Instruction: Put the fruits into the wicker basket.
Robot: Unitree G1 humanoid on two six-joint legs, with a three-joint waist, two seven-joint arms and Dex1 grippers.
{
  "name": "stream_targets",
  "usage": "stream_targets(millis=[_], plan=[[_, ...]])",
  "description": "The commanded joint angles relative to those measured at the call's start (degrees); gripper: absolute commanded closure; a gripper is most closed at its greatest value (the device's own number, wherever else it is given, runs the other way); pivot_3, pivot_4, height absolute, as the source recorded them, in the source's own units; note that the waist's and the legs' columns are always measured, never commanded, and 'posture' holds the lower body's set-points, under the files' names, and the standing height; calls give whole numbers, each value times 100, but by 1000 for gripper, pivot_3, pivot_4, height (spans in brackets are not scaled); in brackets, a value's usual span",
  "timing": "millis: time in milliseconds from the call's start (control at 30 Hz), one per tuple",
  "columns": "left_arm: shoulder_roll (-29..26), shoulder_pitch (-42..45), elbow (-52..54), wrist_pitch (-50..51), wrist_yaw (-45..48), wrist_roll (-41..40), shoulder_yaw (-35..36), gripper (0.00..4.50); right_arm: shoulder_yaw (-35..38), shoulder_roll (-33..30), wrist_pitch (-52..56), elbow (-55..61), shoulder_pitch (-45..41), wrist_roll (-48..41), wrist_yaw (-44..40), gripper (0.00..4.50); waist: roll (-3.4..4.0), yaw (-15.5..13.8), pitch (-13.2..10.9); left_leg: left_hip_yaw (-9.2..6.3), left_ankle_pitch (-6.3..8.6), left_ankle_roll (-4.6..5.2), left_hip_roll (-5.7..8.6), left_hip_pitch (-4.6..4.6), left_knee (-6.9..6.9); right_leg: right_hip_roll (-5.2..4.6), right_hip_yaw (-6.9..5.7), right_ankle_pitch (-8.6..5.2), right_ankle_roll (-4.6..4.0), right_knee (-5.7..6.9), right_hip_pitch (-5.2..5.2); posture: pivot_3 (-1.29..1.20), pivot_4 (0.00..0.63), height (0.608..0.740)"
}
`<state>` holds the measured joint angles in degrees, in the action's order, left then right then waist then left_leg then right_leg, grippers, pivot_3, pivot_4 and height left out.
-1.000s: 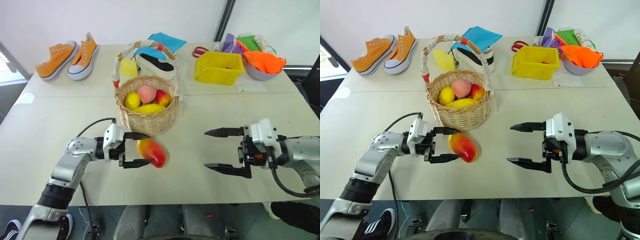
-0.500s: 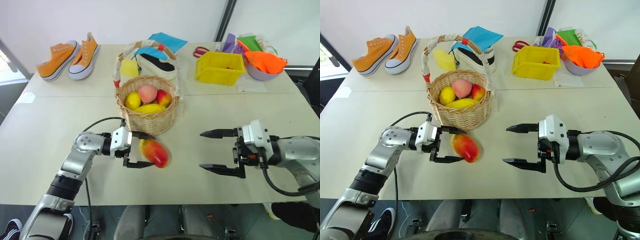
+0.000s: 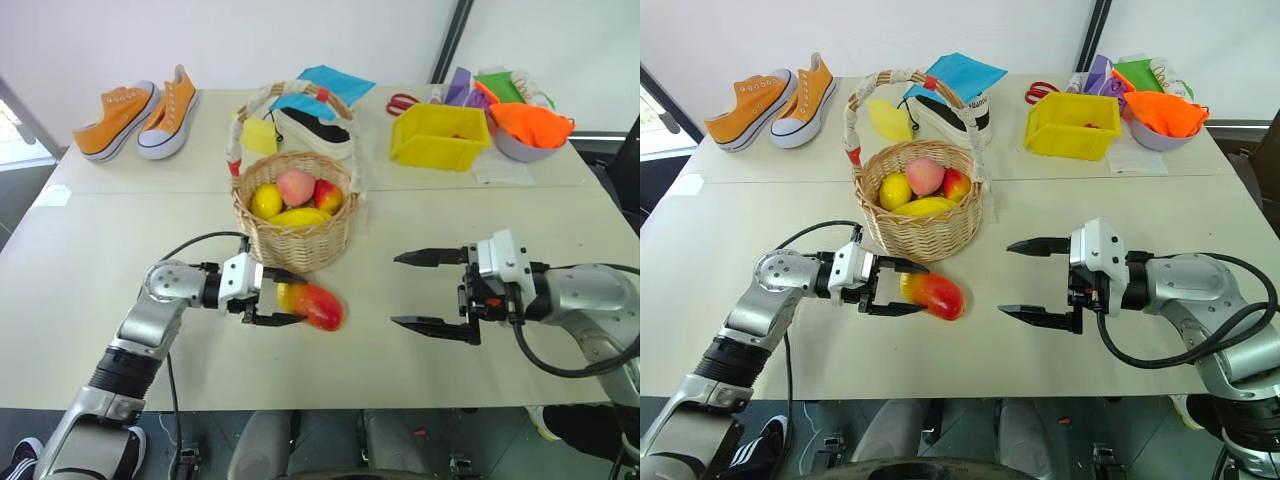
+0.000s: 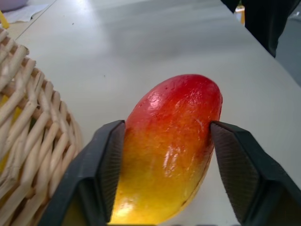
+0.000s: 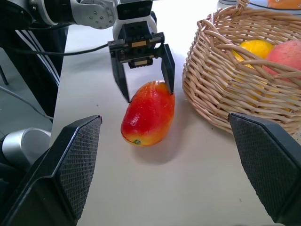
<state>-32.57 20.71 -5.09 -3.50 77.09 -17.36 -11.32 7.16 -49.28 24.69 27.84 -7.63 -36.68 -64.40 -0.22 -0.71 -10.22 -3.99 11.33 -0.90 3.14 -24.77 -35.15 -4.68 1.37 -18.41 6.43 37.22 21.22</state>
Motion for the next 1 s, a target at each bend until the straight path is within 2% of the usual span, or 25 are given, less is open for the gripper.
stream_targets(millis=[33, 267, 400, 500, 667, 700, 733, 800, 867, 1000], plan=[[-68, -160, 254, 322, 83, -97, -103, 1248, 15, 39, -107, 51, -102, -5, 6, 0, 0, 2, 0, 0, 0, 0, 0, 0, 0, 0, 0, 0, 1, 0, 0, 0, 150, 740], [-189, -194, 397, 743, 34, -189, -30, 1248, 6, 107, -152, 16, -124, 60, 13, 0, 0, 6, 0, 0, 0, 0, 0, 0, -1, 1, 0, 1, 2, 1, 0, 0, 150, 740], [-154, -187, 968, 2011, -88, -1186, 302, 1248, 4, 134, -167, -3, -150, 91, 22, 0, 0, 14, 0, 0, 0, 0, 0, 0, -3, 2, 0, 1, 2, 4, 1, 0, 150, 740], [-339, -194, 1082, 2217, -96, -1397, 603, 1248, 4, 143, -175, -17, -143, 109, 30, 0, -1, 14, 0, 0, 0, 0, 0, 0, -3, 2, 0, 1, 3, 11, 5, 0, 150, 740], [-562, -115, 1017, 1620, 42, -1028, 640, 1248, -43, 167, -207, -79, -194, 168, 28, 0, 0, 43, 0, -2, -1, -1, -1, 0, -3, 4, 1, 1, 3, 17, 9, 0, 150, 740], [-554, -34, 913, 1407, 64, -863, 564, 745, -66, 182, -227, -101, -225, 187, 27, 0, 0, 38, -1, -2, -1, -1, 0, 0, -4, 4, 1, 1, 3, 17, 7, 0, 150, 740], [-536, 39, 824, 1287, 118, -764, 491, 440, -88, 205, -209, -124, -263, 181, 39, 0, -1, 36, -1, -2, -1, -1, 0, 0, -5, 3, 1, 1, 2, 15, 7, 0, 150, 740], [-426, 180, 662, 1069, 224, -609, 313, 183, -155, 239, -228, -178, -331, 218, 35, 0, -1, 14, -1, -2, -1, -1, 0, 0, -8, 3, 2, 1, 2, 15, 4, 0, 150, 740], [-363, 259, 676, 1193, 346, -661, 179, 183, -197, 257, -237, -211, -377, 238, 36, 0, -1, 2, -1, -2, -1, -1, 1, 0, -9, 3, 1, 1, 2, 14, 4, 0, 150, 740], [-208, 391, 395, 382, 534, -104, -237, 183, -237, 300, -252, -246, -438, 282, 55, 0, -1, 14, -1, -1, -1, -1, 1, 0, -7, 3, 1, 1, 2, 14, 5, 0, 150, 740]])
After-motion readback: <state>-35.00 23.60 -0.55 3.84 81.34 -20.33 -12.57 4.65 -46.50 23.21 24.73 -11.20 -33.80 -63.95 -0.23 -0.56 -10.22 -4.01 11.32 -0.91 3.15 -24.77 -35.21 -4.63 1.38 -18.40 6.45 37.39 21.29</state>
